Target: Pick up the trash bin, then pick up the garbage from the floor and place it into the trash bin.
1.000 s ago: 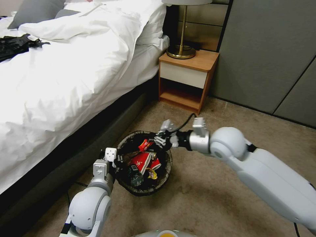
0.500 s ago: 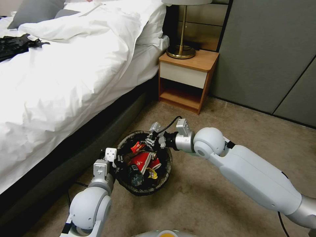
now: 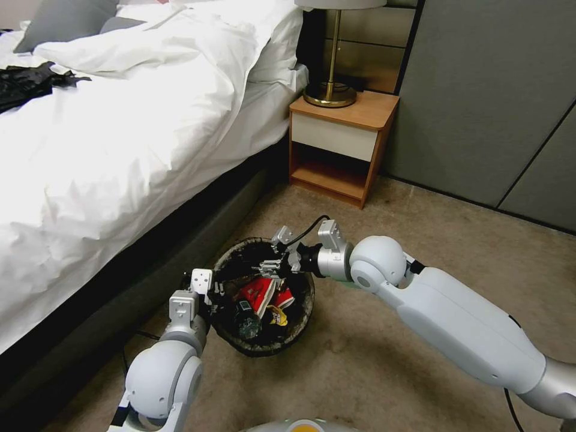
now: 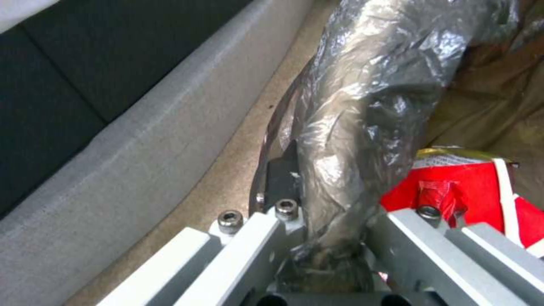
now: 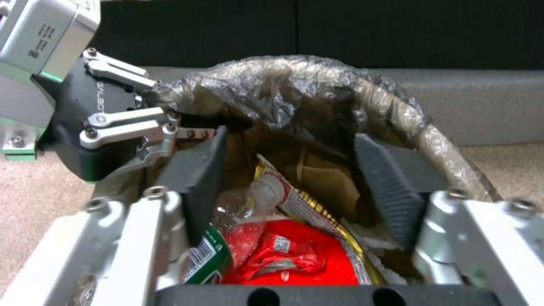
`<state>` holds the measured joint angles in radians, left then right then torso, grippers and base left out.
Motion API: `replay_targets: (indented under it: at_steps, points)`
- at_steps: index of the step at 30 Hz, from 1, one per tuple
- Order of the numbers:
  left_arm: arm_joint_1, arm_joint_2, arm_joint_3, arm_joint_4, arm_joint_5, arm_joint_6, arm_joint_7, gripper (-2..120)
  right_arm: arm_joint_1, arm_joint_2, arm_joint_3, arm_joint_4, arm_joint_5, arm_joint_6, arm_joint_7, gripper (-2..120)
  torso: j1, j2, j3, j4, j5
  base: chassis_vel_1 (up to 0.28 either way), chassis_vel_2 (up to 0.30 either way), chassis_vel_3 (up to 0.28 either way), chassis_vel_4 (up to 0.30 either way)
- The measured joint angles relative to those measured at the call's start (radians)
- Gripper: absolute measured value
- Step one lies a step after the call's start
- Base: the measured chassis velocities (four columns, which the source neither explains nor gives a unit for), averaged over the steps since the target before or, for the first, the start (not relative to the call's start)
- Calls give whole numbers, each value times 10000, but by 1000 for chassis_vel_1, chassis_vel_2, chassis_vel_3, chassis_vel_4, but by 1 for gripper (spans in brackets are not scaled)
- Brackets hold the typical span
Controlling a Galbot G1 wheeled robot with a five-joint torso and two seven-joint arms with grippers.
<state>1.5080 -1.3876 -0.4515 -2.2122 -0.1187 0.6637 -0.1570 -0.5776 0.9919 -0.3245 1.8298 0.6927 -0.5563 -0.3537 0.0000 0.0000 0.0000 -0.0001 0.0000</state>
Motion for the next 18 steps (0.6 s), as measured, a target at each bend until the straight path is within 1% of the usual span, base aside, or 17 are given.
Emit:
replay_targets:
  at_steps: [1,3,4,5,6,7,9,10,11,12,14,15,16,17,18]
  points:
    - [0,0,0,0,0,0,0,0,0,0,0,0,0,0,0,61,0,0,0,0,0,0,0,0,0]
    - [0,8,-40,-36,-2,2,0,0,-25,9,46,0,-8,2,2,73,0,0,0,0,1,0,0,0,0]
    - [4,8,-59,-42,-4,2,0,0,-31,8,64,0,-21,4,6,76,0,0,0,0,0,0,0,0,0]
    - [4,8,-59,-42,-4,2,0,0,-31,8,64,0,-21,4,6,76,0,0,0,0,0,0,0,0,0]
    - [15,7,-72,-54,-4,3,-1,0,-55,4,127,4,-34,8,28,83,-1,0,0,1,1,0,0,0,0]
    - [23,6,-78,-65,-4,3,0,0,-82,-3,192,29,-34,12,50,86,0,0,0,1,0,0,0,0,0]
    - [26,6,-78,-67,-4,2,-1,0,-88,-4,209,39,-34,14,58,86,0,0,0,1,1,0,0,0,0]
    - [36,1,-83,-93,-6,4,0,0,-154,-24,512,218,44,20,161,94,0,0,0,1,1,0,0,0,0]
    - [37,0,-89,-110,-6,7,-1,0,-175,-23,831,376,202,18,261,98,-1,-1,0,1,2,0,0,0,0]
    - [37,0,-89,-110,-6,7,-1,0,-175,-23,831,376,202,18,261,98,-1,-1,0,1,2,0,0,0,0]
    - [44,10,-112,-152,-8,11,0,0,-90,-96,1735,881,1049,19,975,100,0,0,0,2,1,0,0,0,0]
    - [44,10,-112,-152,-8,11,0,0,-90,-96,1735,881,1049,19,975,100,0,0,0,2,1,0,0,0,0]
    - [42,15,-116,-161,-9,10,0,0,-43,-239,2196,1236,1405,62,1762,100,0,0,0,3,1,0,0,0,0]
    - [31,8,-117,-161,-3,-15,-2,0,-56,-354,2588,1503,1450,113,2529,100,0,0,0,3,1,0,0,0,0]
    - [31,8,-117,-161,-3,-15,-2,0,-56,-354,2588,1503,1450,113,2529,100,0,0,0,3,1,0,0,0,0]
